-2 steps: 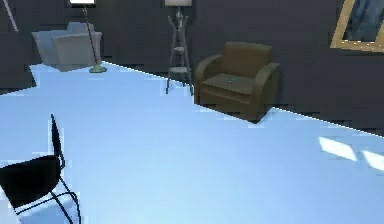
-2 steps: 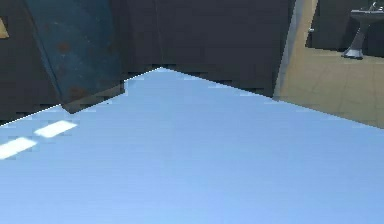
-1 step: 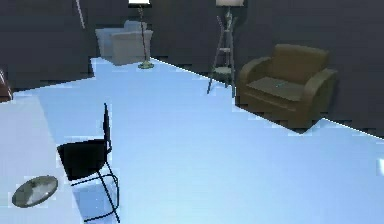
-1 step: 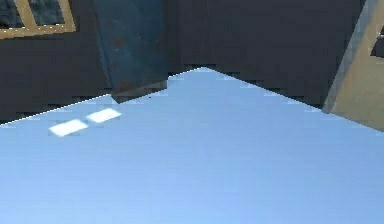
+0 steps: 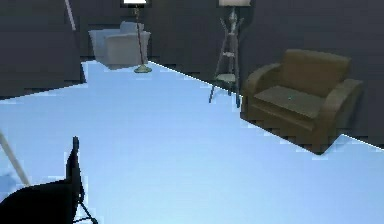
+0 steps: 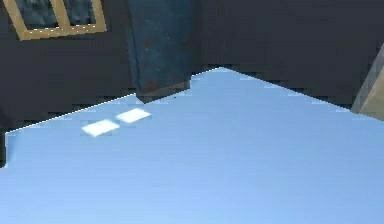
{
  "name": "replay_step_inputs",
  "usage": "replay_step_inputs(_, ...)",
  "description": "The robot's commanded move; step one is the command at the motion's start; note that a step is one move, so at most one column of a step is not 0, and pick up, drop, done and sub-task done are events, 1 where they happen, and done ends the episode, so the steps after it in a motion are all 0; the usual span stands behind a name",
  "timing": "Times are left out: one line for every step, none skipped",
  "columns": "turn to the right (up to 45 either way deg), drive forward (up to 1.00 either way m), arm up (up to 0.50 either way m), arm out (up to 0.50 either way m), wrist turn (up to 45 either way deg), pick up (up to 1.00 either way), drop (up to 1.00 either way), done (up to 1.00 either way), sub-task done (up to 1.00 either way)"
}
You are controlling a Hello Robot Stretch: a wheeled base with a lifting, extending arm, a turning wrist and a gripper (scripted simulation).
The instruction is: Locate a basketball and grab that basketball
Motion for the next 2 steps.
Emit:
replay_step_inputs(-36.0,0.00,0.00,0.00,0.0,0.00,0.00,0.00,0.00)
replay_step_inputs(0.0,0.50,0.00,0.00,0.0,0.00,0.00,0.00,0.00)
